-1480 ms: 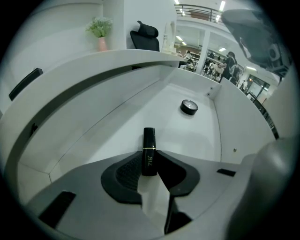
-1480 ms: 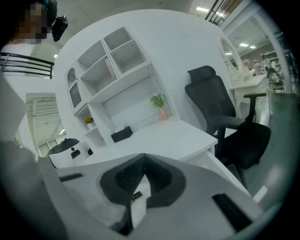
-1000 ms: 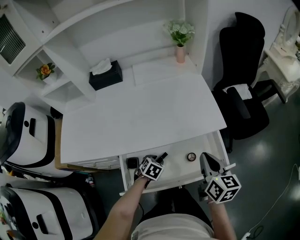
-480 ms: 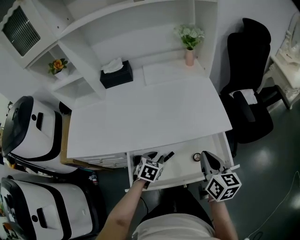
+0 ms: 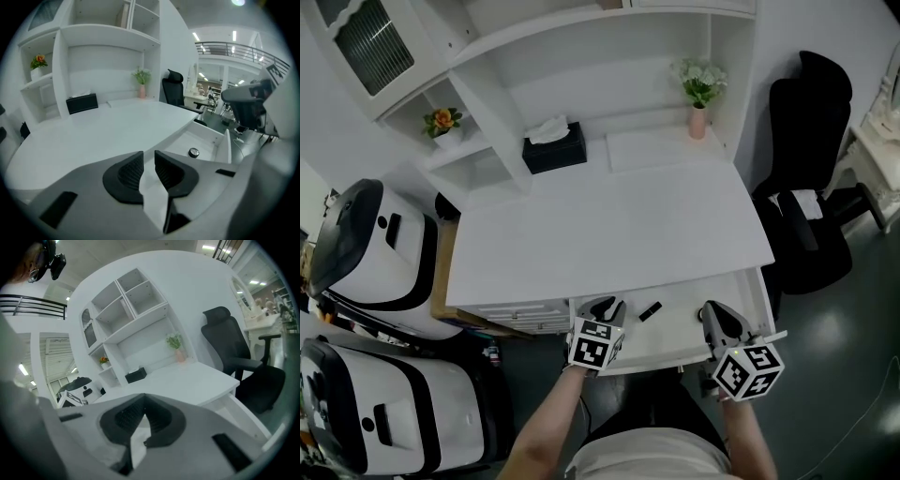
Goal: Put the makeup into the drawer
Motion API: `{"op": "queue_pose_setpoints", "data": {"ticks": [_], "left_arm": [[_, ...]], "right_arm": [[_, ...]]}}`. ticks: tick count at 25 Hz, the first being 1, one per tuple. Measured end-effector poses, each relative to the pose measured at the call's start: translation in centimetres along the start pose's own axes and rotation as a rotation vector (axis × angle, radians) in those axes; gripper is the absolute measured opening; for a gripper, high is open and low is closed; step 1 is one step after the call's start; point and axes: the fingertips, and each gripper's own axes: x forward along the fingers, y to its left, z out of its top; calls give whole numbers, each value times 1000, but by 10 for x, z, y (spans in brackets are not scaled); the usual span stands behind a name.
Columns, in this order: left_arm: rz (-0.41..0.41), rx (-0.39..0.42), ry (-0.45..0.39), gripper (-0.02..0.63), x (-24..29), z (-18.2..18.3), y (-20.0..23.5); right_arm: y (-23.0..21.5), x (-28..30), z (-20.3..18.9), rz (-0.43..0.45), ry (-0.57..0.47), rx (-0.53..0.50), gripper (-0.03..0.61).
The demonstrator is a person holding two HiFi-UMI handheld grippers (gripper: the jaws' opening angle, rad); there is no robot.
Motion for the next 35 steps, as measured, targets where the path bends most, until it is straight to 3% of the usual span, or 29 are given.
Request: {"op": "queue_pose_setpoints", "data": {"ticks": [20,35], "left_arm": [[102,-84,-264,20,-92,40,28],[130,-151,-379,3,-129,54,39]], "right_arm": [[38,-8,0,30,-20,-57,3],[55,-10,0,53,-10,-122,2]]}}
